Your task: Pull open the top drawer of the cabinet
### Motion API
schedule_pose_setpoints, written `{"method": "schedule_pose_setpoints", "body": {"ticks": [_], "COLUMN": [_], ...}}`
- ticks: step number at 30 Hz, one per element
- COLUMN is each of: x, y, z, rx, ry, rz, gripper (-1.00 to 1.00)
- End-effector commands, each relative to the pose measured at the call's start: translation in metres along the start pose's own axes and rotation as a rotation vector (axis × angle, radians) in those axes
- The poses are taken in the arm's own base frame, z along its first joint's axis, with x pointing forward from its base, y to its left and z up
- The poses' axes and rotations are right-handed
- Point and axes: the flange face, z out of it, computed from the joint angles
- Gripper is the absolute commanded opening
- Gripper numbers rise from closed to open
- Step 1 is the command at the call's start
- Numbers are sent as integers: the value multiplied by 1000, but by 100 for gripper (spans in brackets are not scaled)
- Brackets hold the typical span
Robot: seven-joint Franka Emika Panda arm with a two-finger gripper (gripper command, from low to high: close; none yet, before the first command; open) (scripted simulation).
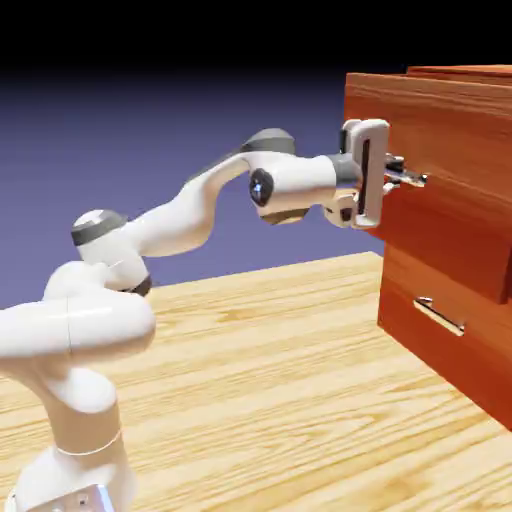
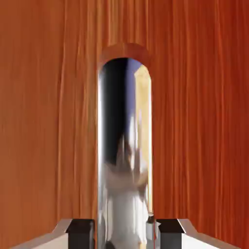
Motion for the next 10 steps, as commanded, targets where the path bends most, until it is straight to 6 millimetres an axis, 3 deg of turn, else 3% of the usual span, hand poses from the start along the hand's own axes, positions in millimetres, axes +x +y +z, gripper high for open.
{"method": "schedule_pose_setpoints", "body": {"ticks": [1,5,6,7,8,10], "x": [0,0,0,0,0,-2], "y": [0,0,0,0,0,0], "z": [-12,-61,-64,-64,-64,-88], "rx": [-1,-1,-1,-1,-1,0], "ry": [2,2,2,2,2,2], "rz": [0,0,0,0,0,-2], "gripper": [-100,-100,-100,100,100,100]}}
